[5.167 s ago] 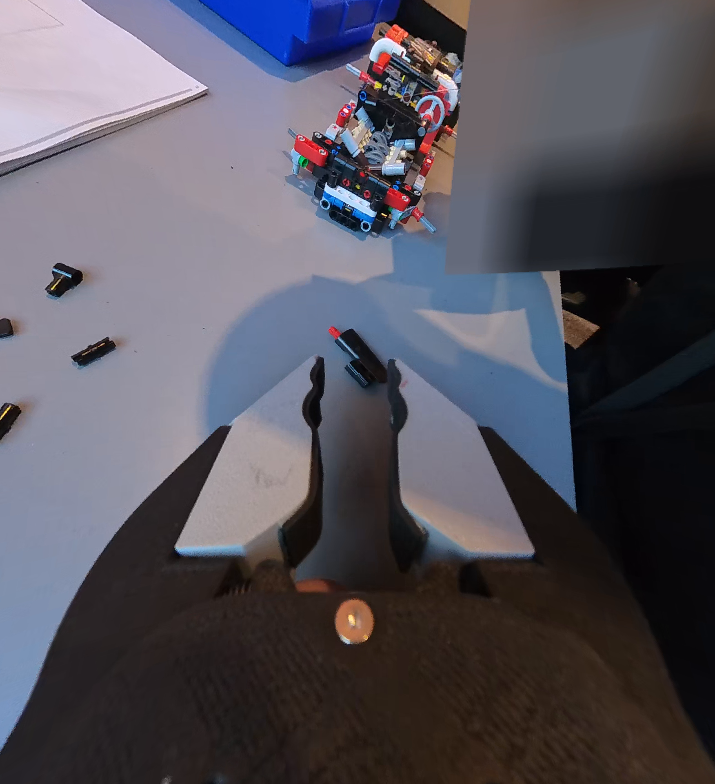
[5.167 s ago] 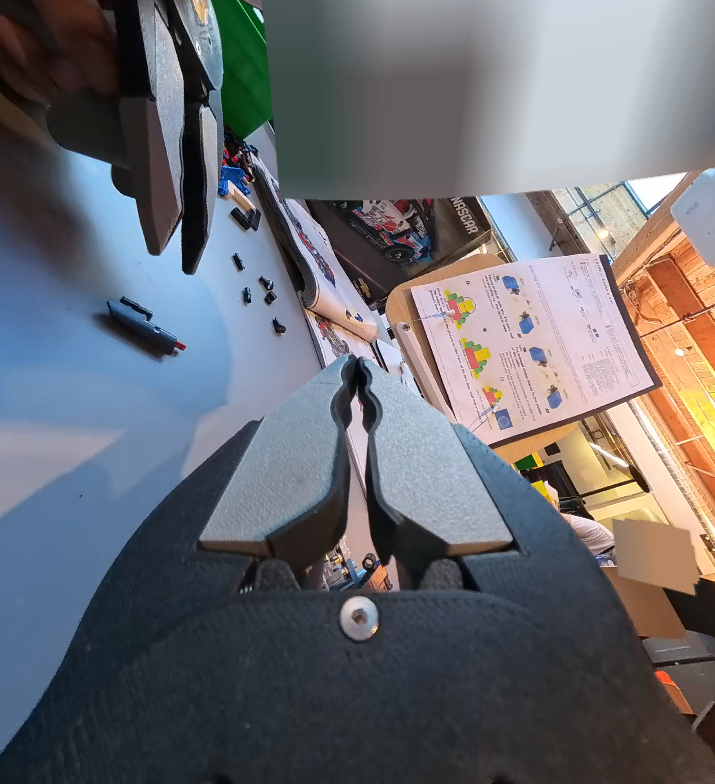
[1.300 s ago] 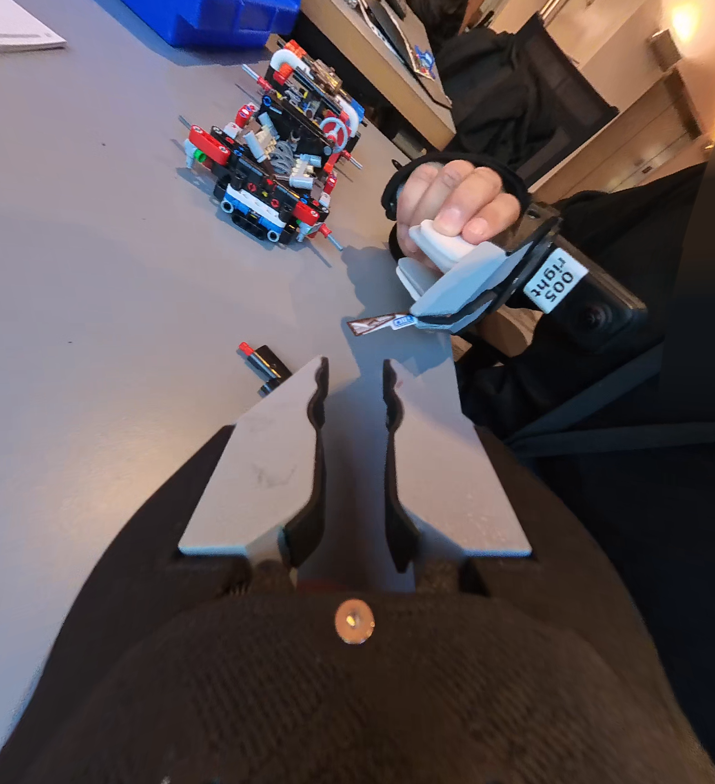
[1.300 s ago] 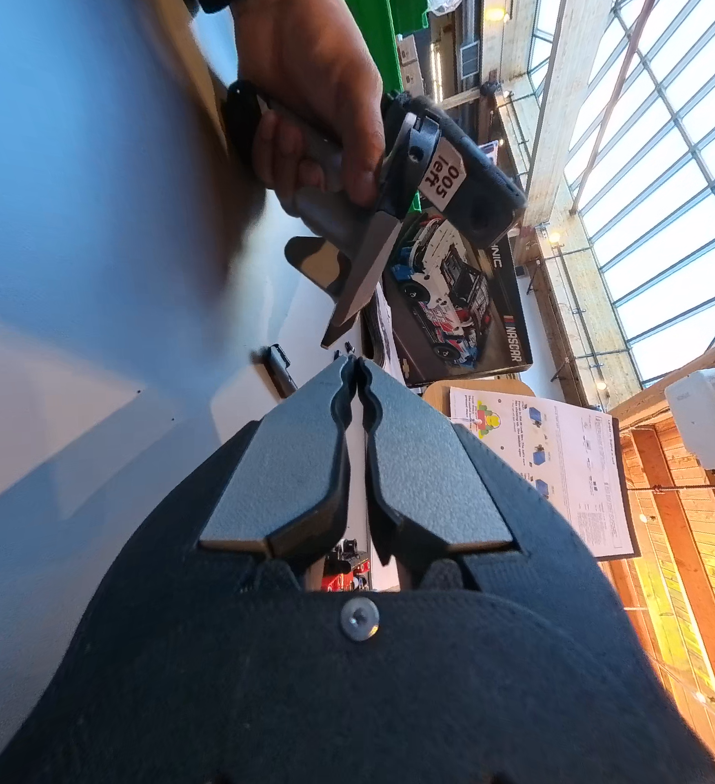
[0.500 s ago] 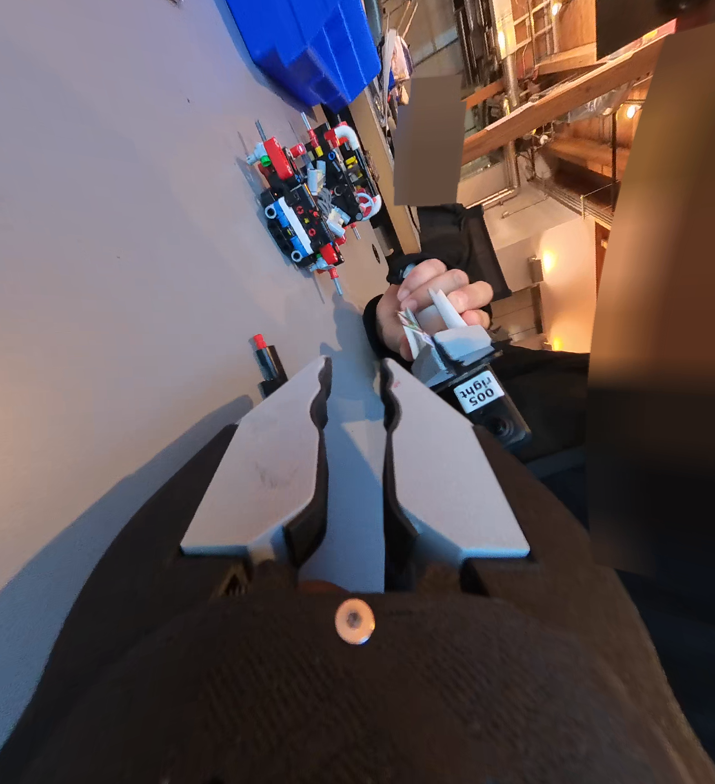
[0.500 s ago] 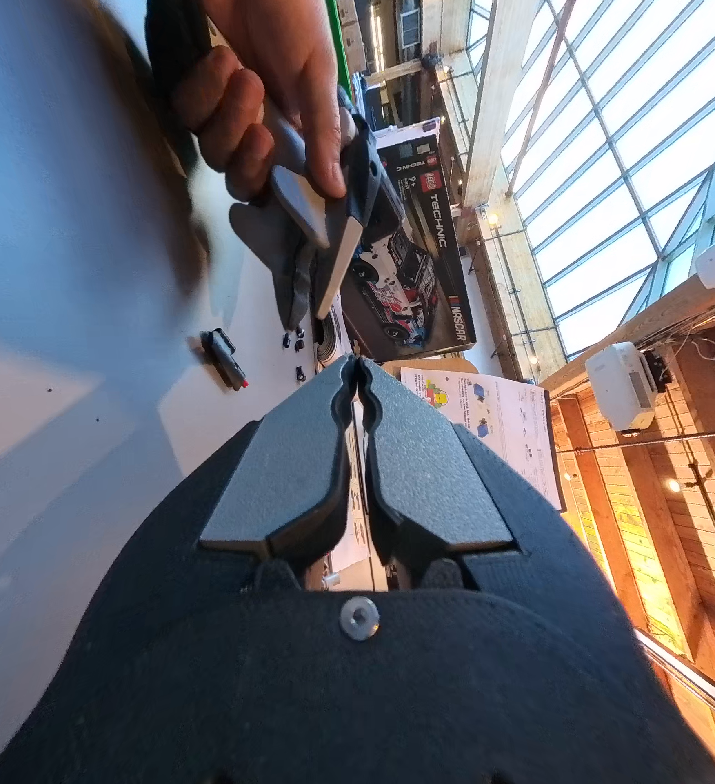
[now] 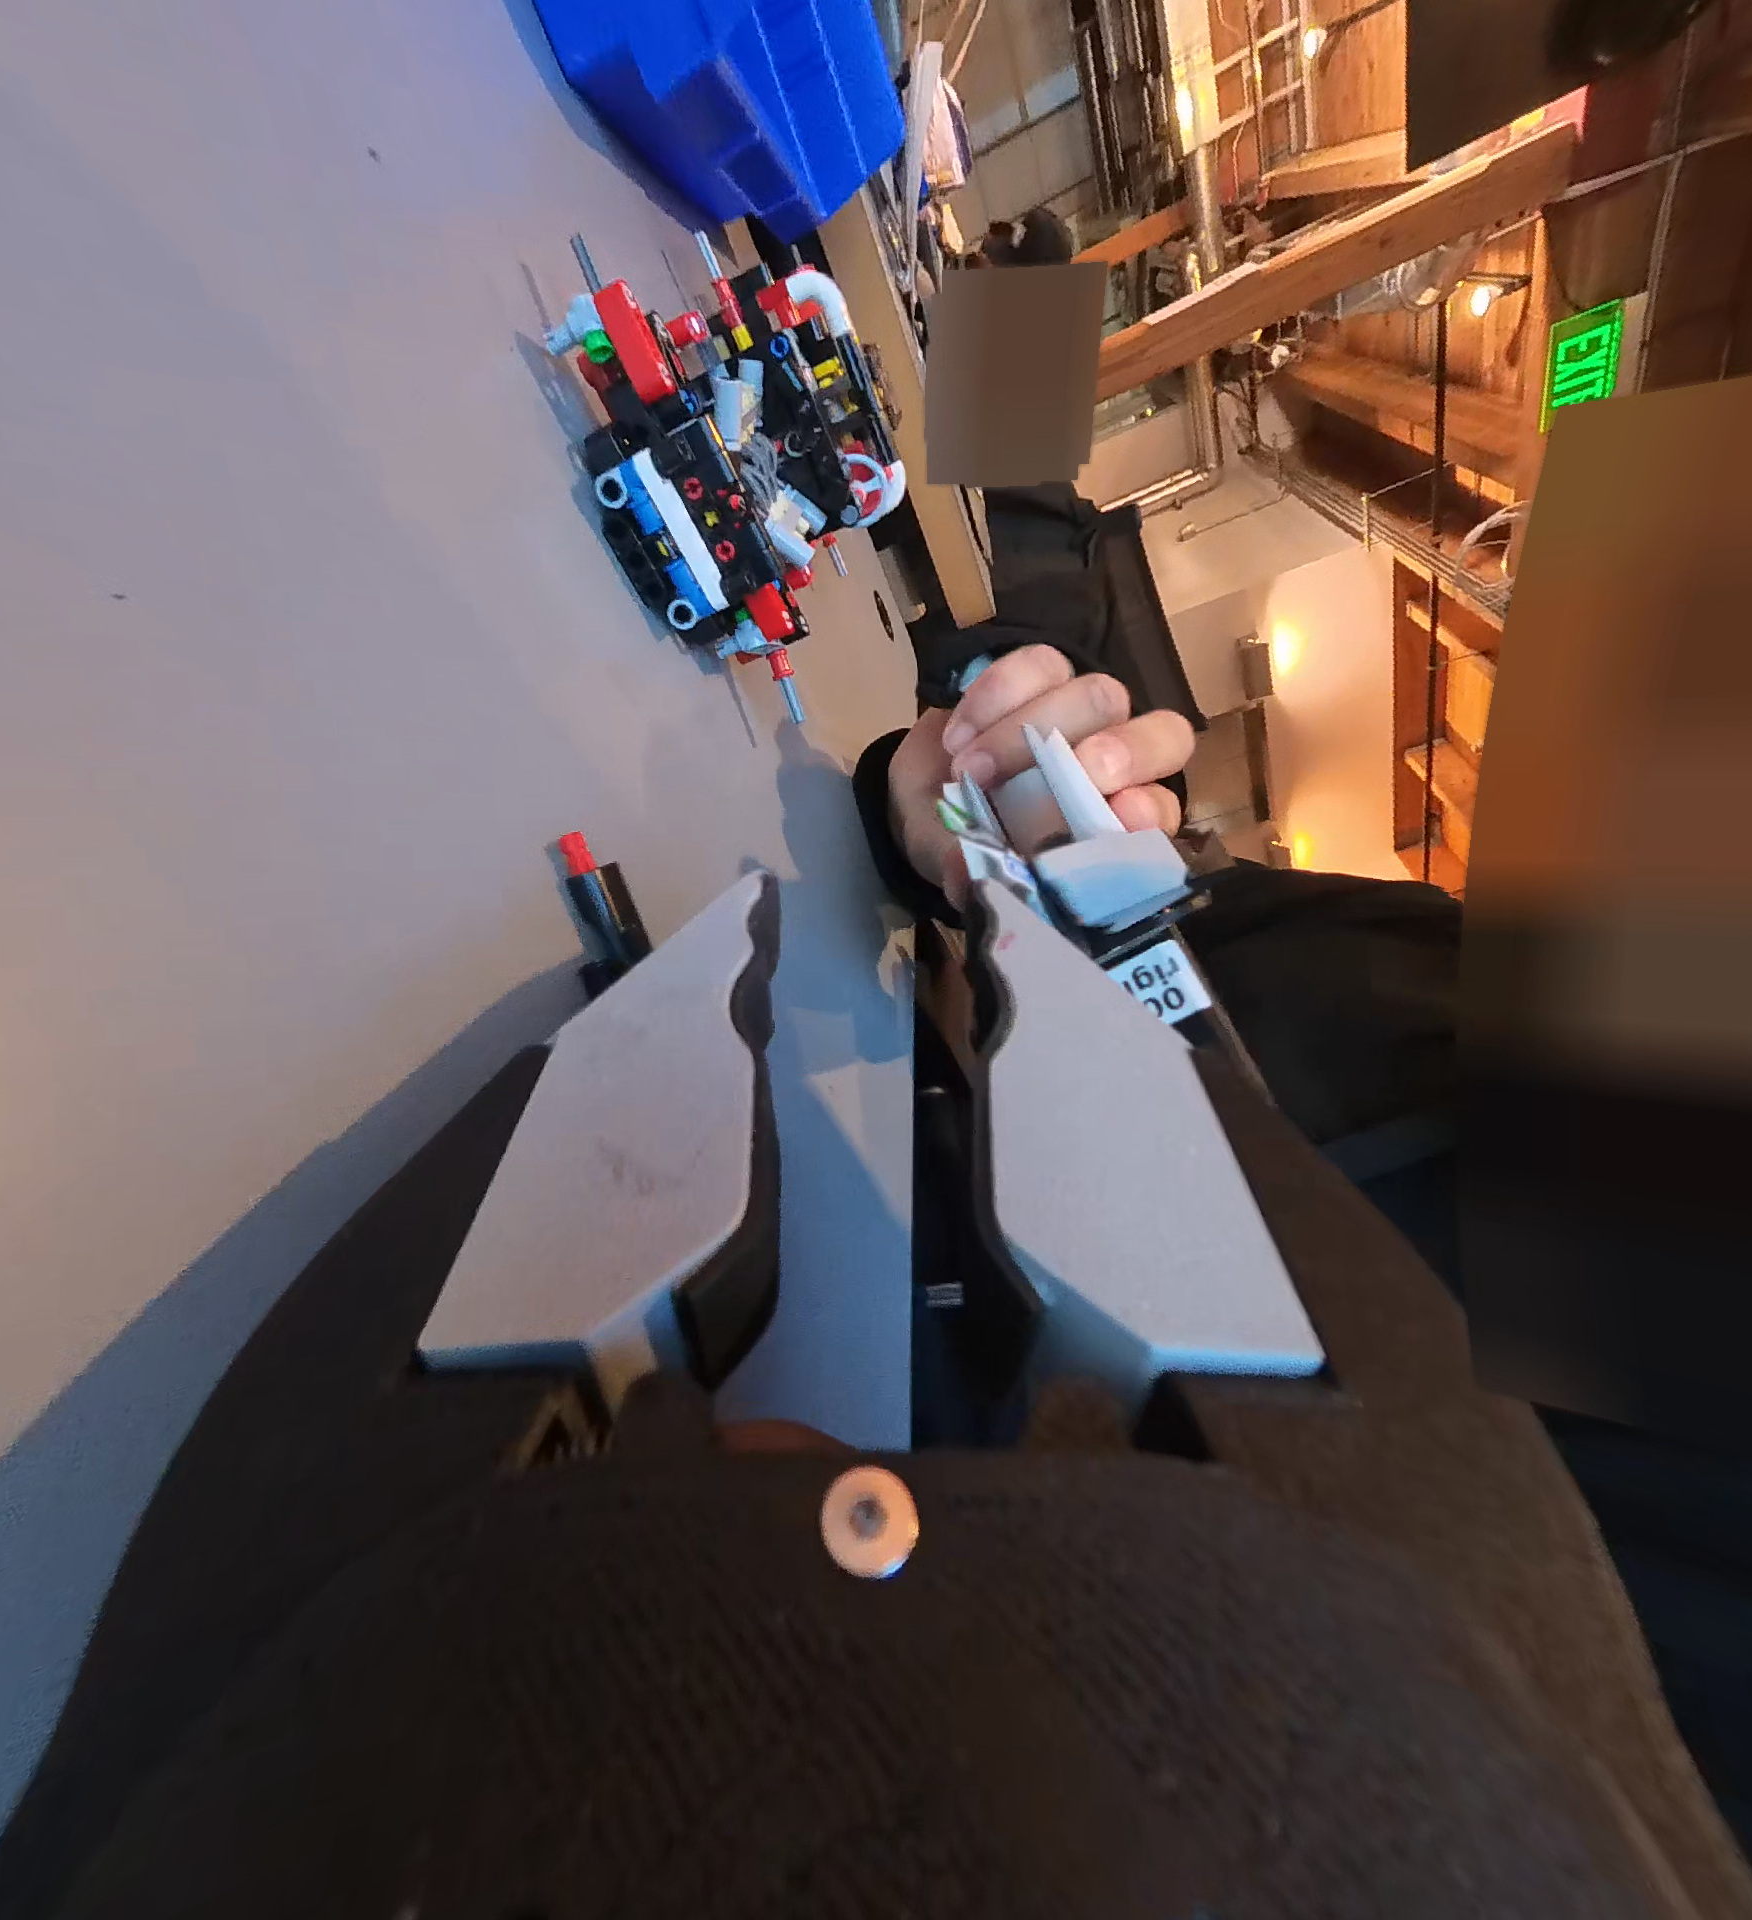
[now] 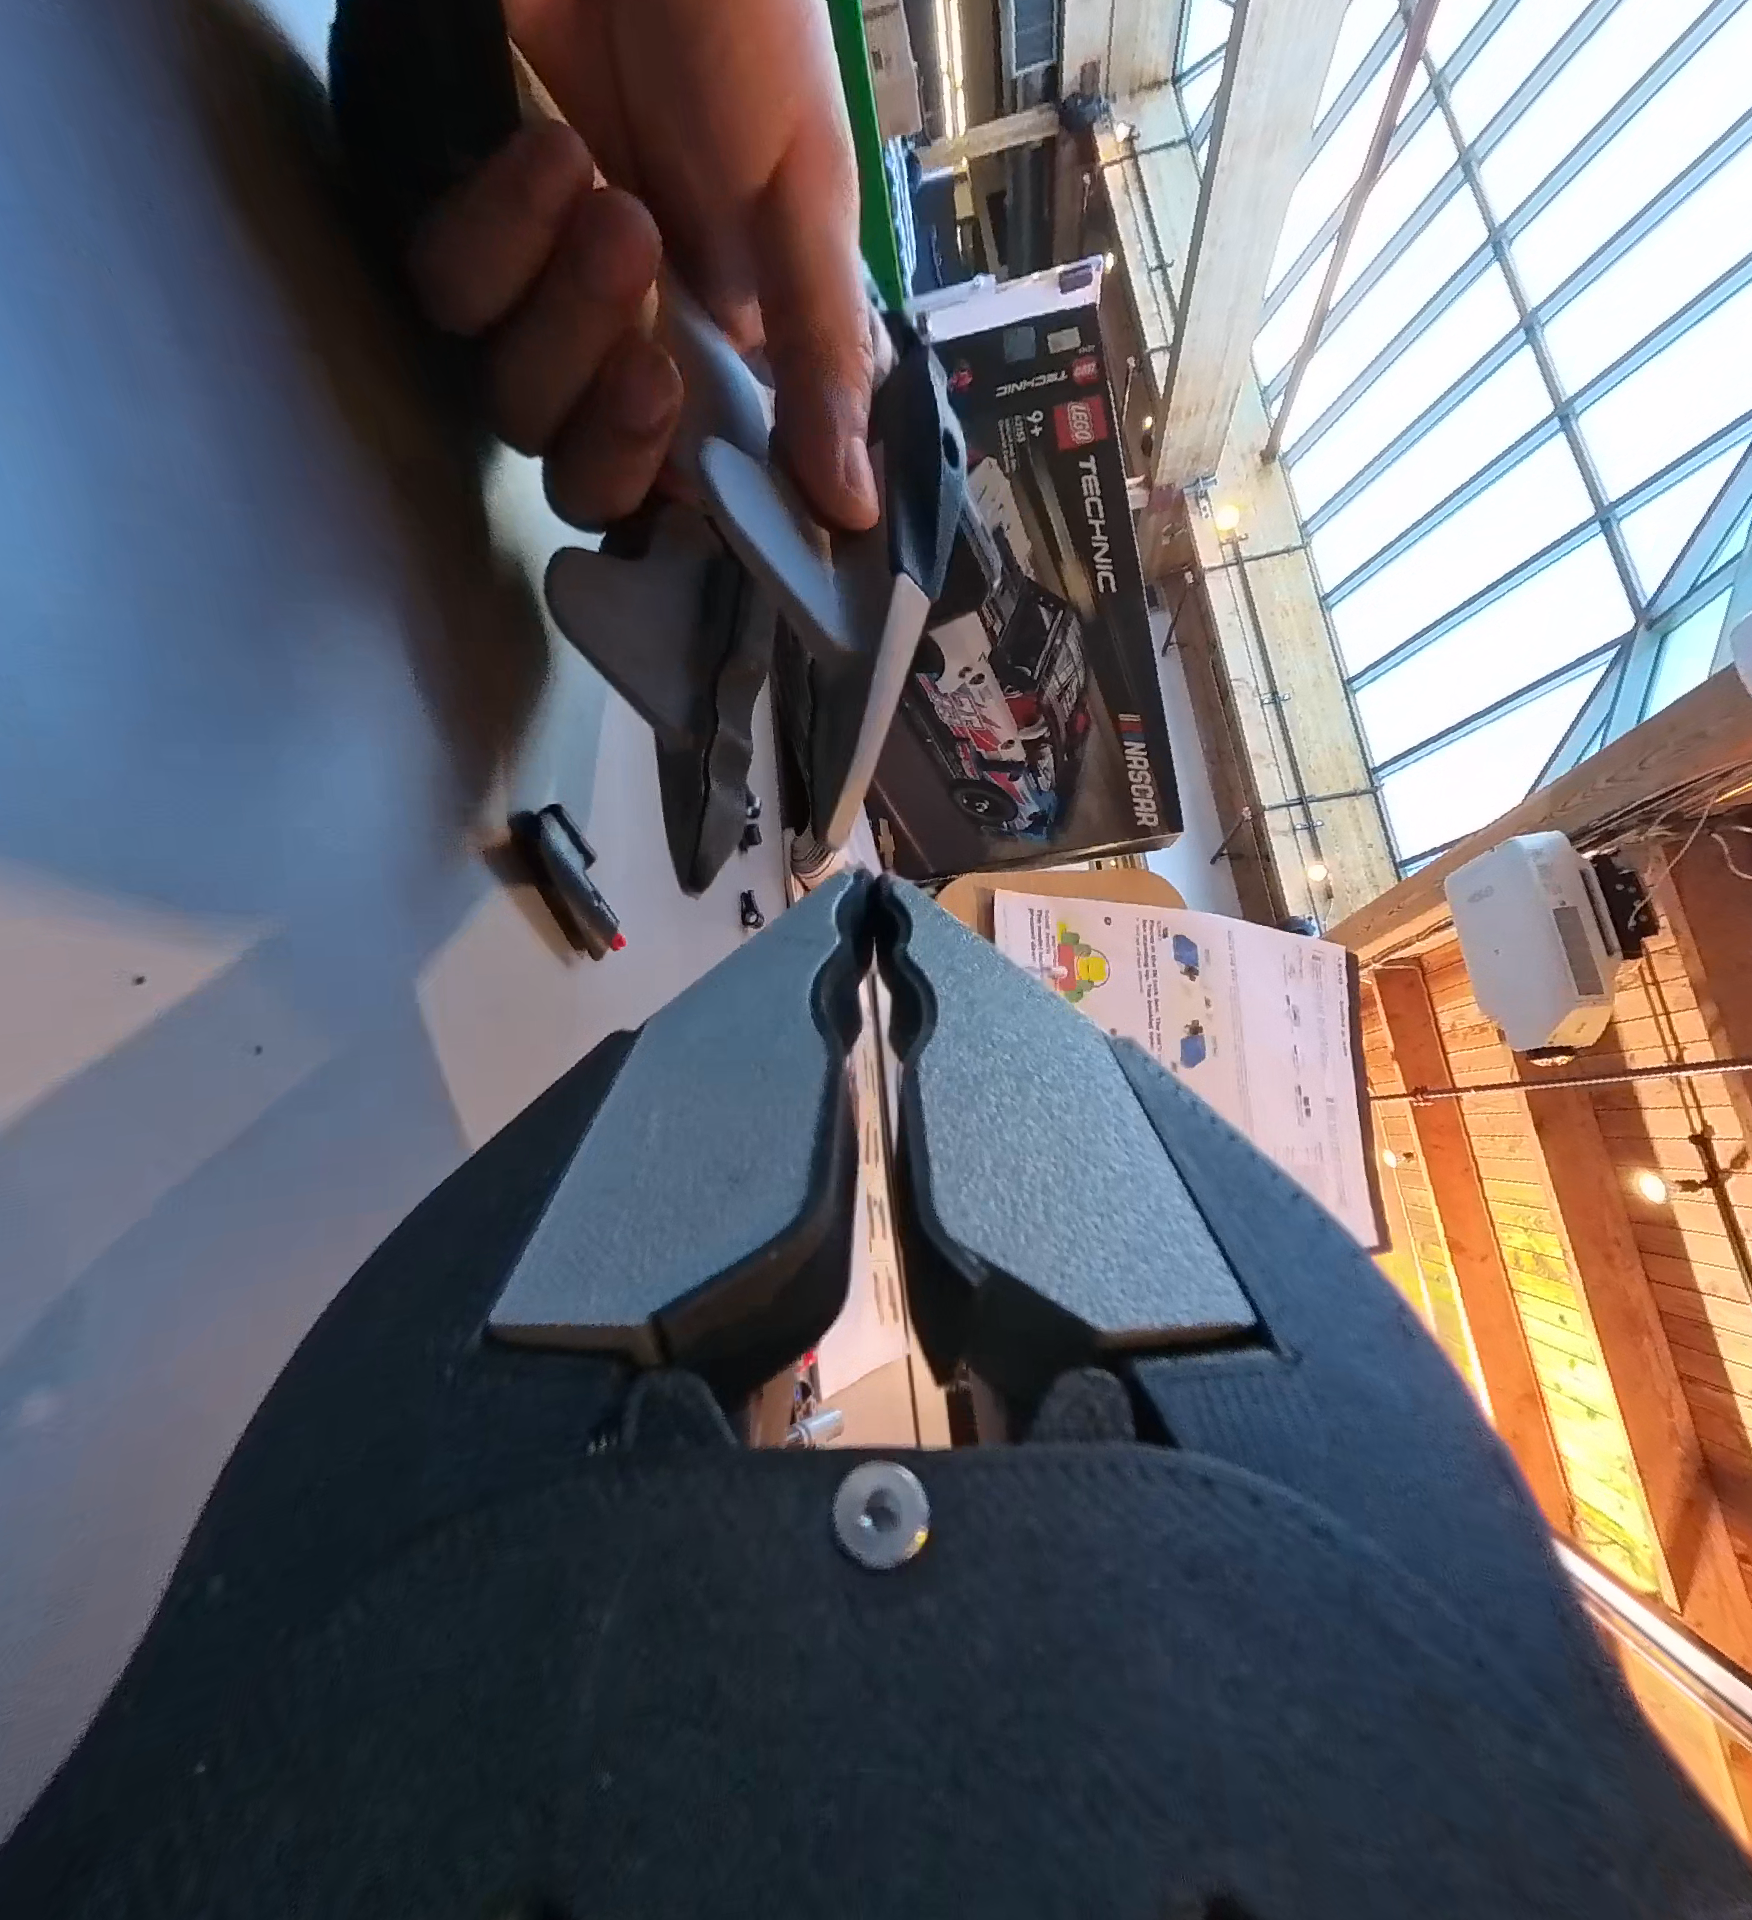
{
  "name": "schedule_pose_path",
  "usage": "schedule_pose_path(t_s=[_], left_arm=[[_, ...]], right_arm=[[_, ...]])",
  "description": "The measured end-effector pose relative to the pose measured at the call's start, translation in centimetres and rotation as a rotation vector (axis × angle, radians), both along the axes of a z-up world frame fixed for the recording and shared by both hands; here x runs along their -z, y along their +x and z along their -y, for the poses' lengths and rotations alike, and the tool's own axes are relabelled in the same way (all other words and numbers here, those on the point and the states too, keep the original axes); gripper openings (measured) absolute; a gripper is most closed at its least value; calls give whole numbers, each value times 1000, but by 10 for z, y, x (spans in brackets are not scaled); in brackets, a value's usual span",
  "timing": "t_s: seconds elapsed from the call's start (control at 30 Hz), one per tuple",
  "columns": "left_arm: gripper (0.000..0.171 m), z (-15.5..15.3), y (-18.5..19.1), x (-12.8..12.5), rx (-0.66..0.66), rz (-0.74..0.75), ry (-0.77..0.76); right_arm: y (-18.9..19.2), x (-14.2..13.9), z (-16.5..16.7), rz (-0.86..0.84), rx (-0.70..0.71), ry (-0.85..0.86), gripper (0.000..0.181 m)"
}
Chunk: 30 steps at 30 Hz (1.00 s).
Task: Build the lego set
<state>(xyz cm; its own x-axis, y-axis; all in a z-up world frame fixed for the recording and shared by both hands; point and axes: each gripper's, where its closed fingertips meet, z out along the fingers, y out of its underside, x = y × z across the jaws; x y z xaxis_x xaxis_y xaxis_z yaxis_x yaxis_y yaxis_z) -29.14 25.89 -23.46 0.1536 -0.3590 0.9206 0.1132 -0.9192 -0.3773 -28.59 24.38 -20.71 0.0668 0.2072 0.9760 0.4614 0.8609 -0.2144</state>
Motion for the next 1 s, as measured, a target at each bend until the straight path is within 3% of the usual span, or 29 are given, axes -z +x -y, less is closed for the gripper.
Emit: schedule_pose_path(t_s=[0.63,0.73,0.8,1.0], left_arm=[[24,-1,0,-11,-8,92,-14],[18,0,1,-12,-3,92,-7],[1,-1,-1,-16,-7,113,10],[0,0,-2,-21,-6,117,29]], right_arm=[[-1,2,7,13,-22,42,0],[-1,3,7,18,-20,44,0],[-2,3,8,20,-26,41,0],[-1,3,9,18,-26,48,0]])
